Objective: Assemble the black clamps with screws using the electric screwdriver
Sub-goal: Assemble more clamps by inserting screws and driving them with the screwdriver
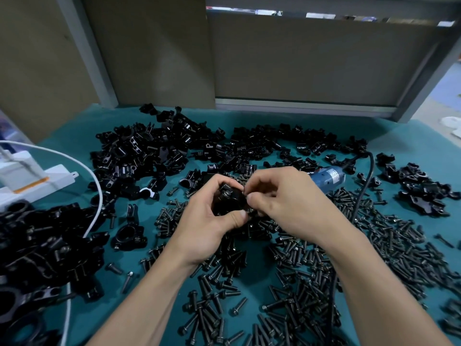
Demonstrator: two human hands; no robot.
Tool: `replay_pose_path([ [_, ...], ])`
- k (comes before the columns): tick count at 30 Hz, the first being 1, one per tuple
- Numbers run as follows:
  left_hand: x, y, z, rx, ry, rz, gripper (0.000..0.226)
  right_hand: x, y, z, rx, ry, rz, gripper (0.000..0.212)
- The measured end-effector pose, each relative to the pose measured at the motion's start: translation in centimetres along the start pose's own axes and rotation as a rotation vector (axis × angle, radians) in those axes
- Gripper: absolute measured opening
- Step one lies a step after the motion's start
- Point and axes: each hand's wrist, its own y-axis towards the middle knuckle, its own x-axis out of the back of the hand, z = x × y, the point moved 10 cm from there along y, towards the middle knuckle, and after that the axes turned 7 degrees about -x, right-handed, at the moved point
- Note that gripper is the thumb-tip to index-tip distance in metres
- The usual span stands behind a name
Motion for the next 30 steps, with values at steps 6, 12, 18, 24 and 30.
replay_pose_path([
  [6,0.6,0.0,-0.2,-0.016,0.013,-0.013,0.038,-1.0,0.0,-0.4,-0.049,-0.05,0.012,0.036],
  [12,0.6,0.1,0.0,0.01,-0.087,-0.017,0.04,-0.2,-0.4,0.5,0.048,0.01,-0.064,0.017],
  [18,0.2,-0.2,0.0,0.03,0.011,0.045,0.035,-1.1,-0.2,0.9,0.092,-0.182,0.022,0.024],
  [24,0.7,-0.9,-0.8,-0.037,0.364,0.011,0.043,-2.2,0.1,-0.5,0.039,-0.046,0.177,0.032],
  [30,-0.4,-1.2,0.4,0.171,-0.053,0.004,0.023,0.1,0.2,-0.2,0.113,-0.05,0.04,0.027],
])
